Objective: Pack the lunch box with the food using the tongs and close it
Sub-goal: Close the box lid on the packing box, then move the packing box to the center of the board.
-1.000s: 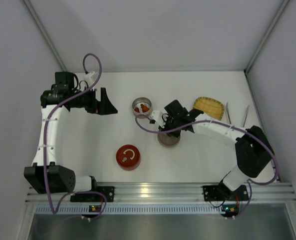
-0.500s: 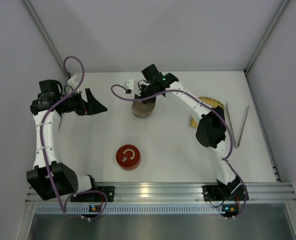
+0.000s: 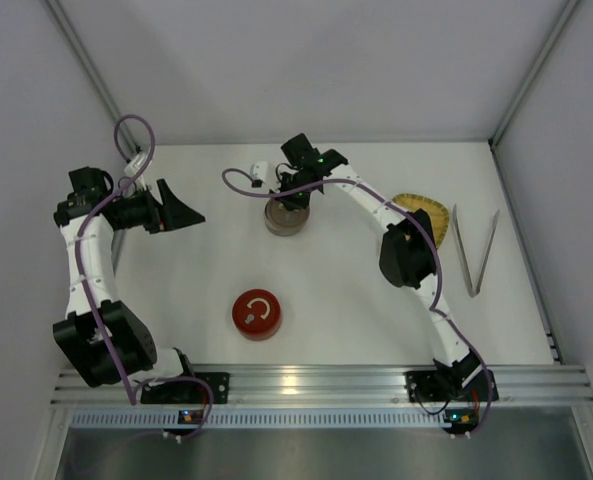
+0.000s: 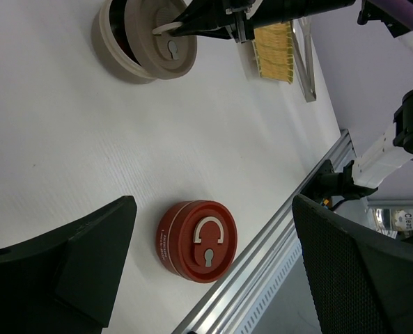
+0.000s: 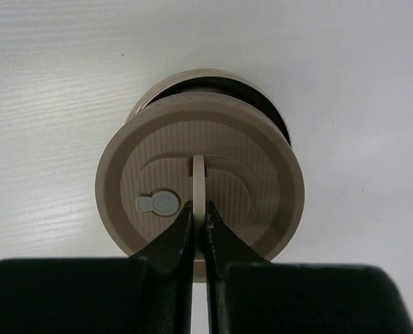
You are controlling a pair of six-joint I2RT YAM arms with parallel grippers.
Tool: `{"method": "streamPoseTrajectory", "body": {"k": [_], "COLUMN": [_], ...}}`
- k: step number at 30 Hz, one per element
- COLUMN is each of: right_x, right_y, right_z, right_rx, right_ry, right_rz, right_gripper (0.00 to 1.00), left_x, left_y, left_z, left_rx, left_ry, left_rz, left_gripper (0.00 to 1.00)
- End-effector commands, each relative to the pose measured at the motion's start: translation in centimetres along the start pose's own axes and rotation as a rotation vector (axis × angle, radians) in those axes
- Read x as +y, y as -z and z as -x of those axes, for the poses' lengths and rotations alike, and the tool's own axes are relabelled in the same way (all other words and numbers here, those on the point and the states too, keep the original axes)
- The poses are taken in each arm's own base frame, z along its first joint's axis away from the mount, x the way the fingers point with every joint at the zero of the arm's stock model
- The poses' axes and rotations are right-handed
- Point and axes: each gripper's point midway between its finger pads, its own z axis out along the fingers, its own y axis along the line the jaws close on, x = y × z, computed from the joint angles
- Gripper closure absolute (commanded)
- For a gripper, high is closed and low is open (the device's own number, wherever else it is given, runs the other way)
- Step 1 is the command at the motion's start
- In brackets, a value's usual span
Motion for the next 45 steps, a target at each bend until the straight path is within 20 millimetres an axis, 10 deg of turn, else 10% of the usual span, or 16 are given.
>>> {"method": "streamPoseTrajectory", "body": {"k": [1, 14, 21, 33, 45], "right_x": [-1.4, -2.9, -1.7, 10.6, 21.0], "right_y": [0.6, -1.2, -3.2, 1.7, 9.7], "right_z": [2.5, 3.4, 0.7, -7.4, -9.5], "right_rx": [-0.101, -0.157, -0.074, 0.217, 0.152], "right_ry": [0.004, -0.015, -0.017, 0.036, -0.036], "right_rz": [-0.032, -0.086, -0.035, 0.238, 0.242], "right_gripper": [1.00, 1.00, 1.00, 1.00, 1.00], "left_x": [-0.8, -1.0, -0.7, -1.8, -4.2], "left_y": [0.1, 0.5, 0.7, 1.3, 2.4], "left_z": [-0.3, -0.5, -1.0, -1.5, -2.3], "left_rx": [-0.005, 0.000, 0.009, 0.013, -0.009], "left_ry": [-0.034, -0.051, -0.045, -0.044, -0.119], "left_rz": [-0.053, -0.037, -0.034, -0.055, -0.035], "left_gripper": [0.02, 0.02, 0.02, 0.02, 0.02]}}
